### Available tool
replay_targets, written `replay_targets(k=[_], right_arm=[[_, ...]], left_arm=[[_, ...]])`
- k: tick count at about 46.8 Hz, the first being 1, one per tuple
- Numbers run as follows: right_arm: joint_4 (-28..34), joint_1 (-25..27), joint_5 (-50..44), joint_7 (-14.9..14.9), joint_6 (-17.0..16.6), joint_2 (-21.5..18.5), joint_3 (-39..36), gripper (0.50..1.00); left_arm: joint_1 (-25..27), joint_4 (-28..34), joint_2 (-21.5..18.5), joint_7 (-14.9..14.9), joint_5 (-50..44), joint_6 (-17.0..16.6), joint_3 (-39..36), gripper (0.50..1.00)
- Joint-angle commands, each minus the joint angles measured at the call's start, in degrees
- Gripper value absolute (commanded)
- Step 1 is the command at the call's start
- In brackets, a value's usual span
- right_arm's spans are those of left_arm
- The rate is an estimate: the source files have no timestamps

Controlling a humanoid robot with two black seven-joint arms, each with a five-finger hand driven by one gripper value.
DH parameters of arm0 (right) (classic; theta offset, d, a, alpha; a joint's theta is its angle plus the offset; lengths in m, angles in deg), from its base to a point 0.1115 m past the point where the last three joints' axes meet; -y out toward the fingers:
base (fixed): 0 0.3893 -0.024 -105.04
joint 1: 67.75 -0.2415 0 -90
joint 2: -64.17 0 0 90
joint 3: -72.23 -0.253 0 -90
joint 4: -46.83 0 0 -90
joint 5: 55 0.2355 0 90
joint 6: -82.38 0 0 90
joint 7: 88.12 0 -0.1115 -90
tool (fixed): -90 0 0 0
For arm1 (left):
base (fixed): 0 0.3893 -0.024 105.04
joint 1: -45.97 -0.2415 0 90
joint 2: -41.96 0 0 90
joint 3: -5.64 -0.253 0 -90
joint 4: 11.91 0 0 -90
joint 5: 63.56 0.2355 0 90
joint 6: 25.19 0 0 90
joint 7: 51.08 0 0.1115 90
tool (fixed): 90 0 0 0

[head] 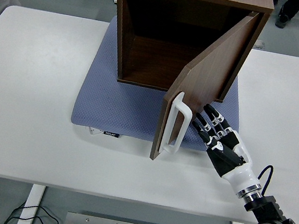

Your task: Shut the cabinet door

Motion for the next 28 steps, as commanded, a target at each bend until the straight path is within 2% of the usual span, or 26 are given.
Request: replay_targets(k=[1,6,28], right_arm=[[0.44,-0.96,0.10,-0.94,0.52,0.00,0.13,1.000],[1.23,-2.98,0.36,-2.08,2.01,0.00,0.13,1.000],[6.94,-11.07,1.07,-2.96,2.19,0.00,2.14,1.000]], left_arm=[[-0.09,0.00,0.00,0.00,0.00,0.00,0.00,1.000],[-0.01,0.00,0.00,0.00,0.00,0.00,0.00,1.000],[-0.01,0.00,0.00,0.00,0.00,0.00,0.00,1.000]])
